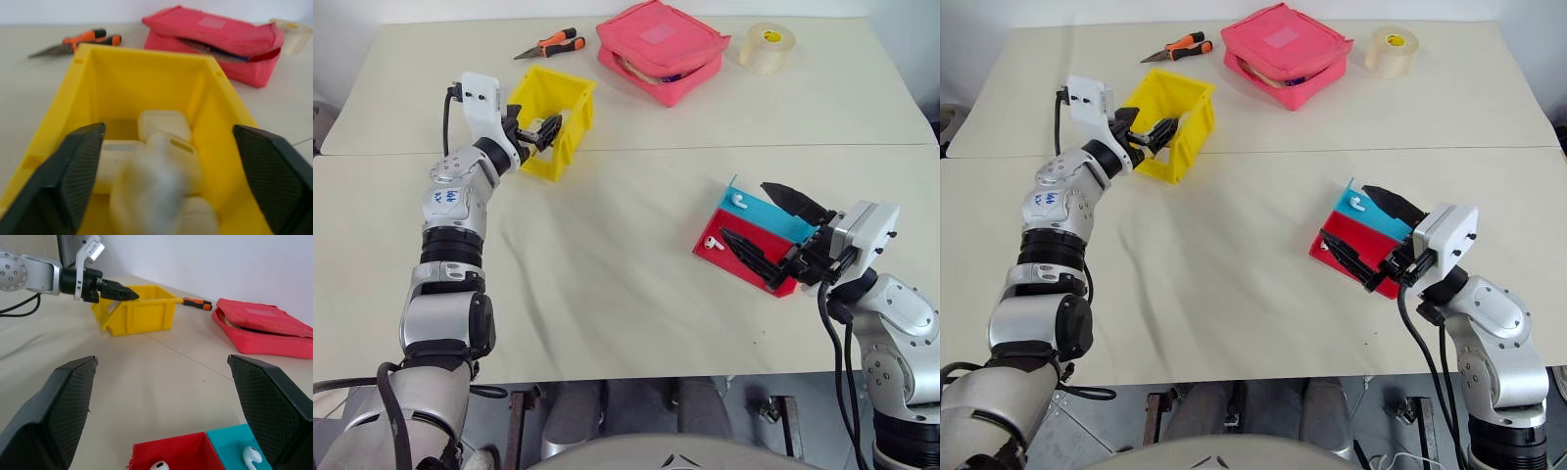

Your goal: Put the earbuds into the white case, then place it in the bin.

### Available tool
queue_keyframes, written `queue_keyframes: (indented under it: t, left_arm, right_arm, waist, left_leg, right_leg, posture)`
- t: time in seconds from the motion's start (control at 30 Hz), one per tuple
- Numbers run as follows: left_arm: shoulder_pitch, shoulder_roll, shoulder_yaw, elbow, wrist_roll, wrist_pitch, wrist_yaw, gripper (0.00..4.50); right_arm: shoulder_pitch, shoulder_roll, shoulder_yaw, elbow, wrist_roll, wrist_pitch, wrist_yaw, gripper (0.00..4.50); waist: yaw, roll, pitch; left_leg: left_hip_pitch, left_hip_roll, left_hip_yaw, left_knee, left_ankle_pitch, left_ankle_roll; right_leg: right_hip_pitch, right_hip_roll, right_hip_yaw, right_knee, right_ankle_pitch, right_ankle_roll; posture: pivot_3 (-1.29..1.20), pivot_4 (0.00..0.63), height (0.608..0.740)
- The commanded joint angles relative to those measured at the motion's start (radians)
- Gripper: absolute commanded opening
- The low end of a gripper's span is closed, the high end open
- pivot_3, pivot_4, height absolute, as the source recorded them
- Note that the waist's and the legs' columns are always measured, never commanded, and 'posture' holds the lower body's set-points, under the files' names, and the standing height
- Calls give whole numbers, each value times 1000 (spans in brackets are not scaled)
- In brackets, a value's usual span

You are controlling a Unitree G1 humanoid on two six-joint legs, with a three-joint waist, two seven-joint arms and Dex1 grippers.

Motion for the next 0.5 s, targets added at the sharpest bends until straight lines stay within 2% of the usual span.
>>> queue_keyframes:
  t: [0.03, 0.27, 0.5]
  left_arm:
    - [62, 43, 0, -158, -11, -72, -95, 4468]
    - [349, 196, 3, -538, -79, -7, -337, 4468]
    - [669, 298, 30, -715, -110, -172, -556, 4468]
  right_arm:
    - [11, 0, -14, -42, 7, -26, -3, 4500]
    - [36, -84, -37, 13, 35, -5, 104, 4500]
    - [16, -162, -34, 107, 43, -27, 242, 4500]
  waist:
    - [0, 0, 0]
    - [-13, 0, 0]
    - [-14, 0, 0]
  left_leg:
    - [0, 0, 0, 0, 0, 0]
    - [0, 1, 0, 0, 0, 0]
    - [1, 3, 0, 1, 0, -1]
  right_leg:
    - [0, 0, 0, 0, 0, 0]
    - [0, 0, 0, 0, 0, 0]
    - [1, 0, 0, 0, 0, 0]
  posture:
    - [0, 150, 740]
    - [0, 150, 740]
    - [0, 150, 740]
